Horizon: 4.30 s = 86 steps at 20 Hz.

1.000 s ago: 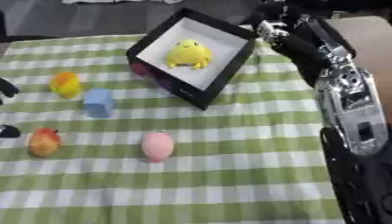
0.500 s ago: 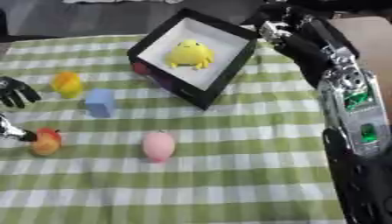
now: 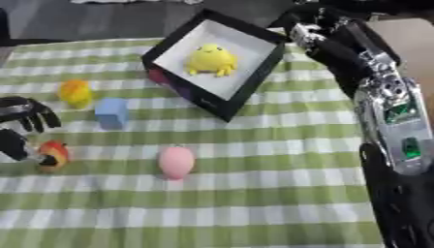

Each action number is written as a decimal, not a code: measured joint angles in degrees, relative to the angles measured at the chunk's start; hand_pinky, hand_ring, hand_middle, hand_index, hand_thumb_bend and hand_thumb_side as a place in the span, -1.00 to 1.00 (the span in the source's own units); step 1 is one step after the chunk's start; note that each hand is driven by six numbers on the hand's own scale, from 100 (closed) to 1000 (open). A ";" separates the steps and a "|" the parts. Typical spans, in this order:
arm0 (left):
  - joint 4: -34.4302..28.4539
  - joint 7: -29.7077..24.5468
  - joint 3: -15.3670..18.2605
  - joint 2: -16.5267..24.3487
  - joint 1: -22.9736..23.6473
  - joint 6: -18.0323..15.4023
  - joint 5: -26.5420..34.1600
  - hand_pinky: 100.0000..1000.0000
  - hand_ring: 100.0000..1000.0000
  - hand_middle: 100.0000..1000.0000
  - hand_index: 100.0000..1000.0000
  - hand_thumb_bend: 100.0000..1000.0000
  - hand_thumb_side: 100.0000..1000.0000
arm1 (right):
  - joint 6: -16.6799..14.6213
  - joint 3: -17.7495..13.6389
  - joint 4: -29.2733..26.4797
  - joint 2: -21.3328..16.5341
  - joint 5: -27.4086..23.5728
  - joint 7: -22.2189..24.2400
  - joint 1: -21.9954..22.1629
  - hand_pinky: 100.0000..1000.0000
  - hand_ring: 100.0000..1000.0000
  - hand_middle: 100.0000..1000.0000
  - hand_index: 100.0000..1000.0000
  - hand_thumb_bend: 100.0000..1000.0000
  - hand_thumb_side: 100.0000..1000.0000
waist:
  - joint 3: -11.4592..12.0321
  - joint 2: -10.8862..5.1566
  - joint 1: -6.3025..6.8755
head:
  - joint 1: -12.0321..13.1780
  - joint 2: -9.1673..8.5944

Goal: Pick up objects on the table and place them in the box.

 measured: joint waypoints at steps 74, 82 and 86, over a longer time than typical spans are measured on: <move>10.82 7.07 16.49 -22.96 -28.99 -15.00 -16.71 0.21 0.02 0.02 -0.12 -0.79 -1.00 | 0.63 0.42 -1.15 3.43 -1.04 -3.19 -3.48 0.92 0.52 0.66 0.65 -0.70 -0.39 | -4.78 2.43 -0.09 | 2.26 0.01; 20.20 14.24 20.36 -29.93 -29.69 -16.89 -24.12 0.21 0.02 0.03 -0.10 -0.76 -1.00 | -2.28 -0.39 -3.38 5.20 -0.40 -9.66 -4.59 1.00 0.69 0.72 0.66 -0.68 -0.51 | -6.75 3.02 -1.10 | 5.12 0.01; 22.63 17.94 20.63 -32.17 -29.63 -17.92 -27.82 0.22 0.04 0.05 -0.09 -0.68 -1.00 | -4.46 0.57 -4.28 5.99 -0.42 -13.37 -5.15 1.00 0.70 0.71 0.65 -0.68 -0.52 | -7.66 3.16 -1.34 | 6.49 0.01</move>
